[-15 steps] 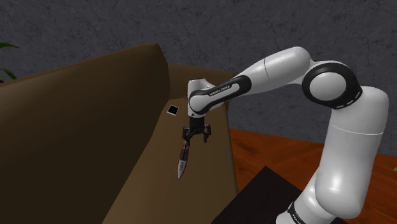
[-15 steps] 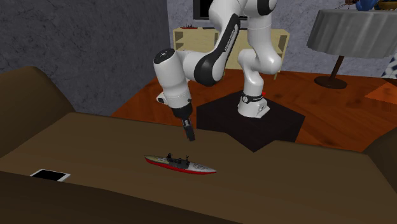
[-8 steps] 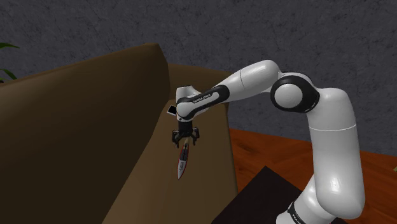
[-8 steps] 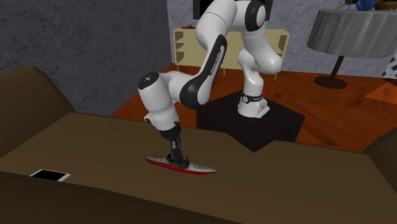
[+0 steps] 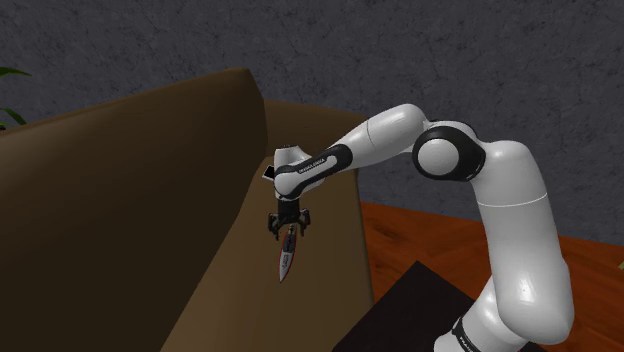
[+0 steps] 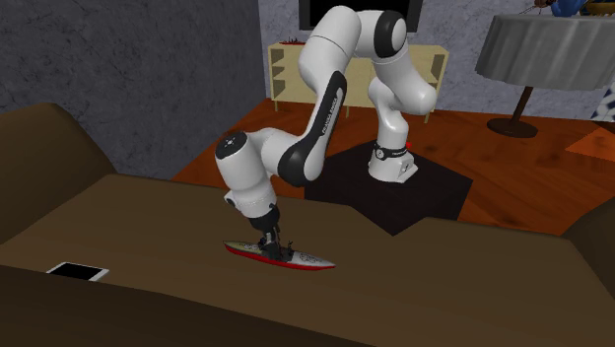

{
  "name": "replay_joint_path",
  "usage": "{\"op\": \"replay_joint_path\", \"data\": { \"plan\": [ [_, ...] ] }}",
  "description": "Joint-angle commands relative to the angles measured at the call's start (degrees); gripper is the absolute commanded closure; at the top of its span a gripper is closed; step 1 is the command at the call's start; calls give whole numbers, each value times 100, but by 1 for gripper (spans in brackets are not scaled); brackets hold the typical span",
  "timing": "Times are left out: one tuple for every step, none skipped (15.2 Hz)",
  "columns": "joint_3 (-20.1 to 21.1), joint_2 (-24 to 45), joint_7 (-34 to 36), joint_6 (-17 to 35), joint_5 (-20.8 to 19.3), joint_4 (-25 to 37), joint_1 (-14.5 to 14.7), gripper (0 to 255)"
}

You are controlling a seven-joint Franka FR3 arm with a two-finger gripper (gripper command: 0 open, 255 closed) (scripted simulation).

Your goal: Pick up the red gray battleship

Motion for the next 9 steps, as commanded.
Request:
{"op": "replay_joint_path", "data": {
  "plan": [
    [-2,19,-3,19,-1,2,-1,0],
    [-1,18,-2,17,-1,4,-1,255],
    [-2,19,-2,15,-1,7,-1,255],
    [-2,20,-2,15,-1,8,-1,255],
    [-2,20,-3,14,-1,8,-1,255],
    [-2,19,-2,14,-1,8,-1,255],
    [-2,19,-2,15,-1,7,-1,255],
    [-2,20,-3,14,-1,8,-1,255],
    [-2,19,-3,15,-1,7,-1,255]
  ]
}}
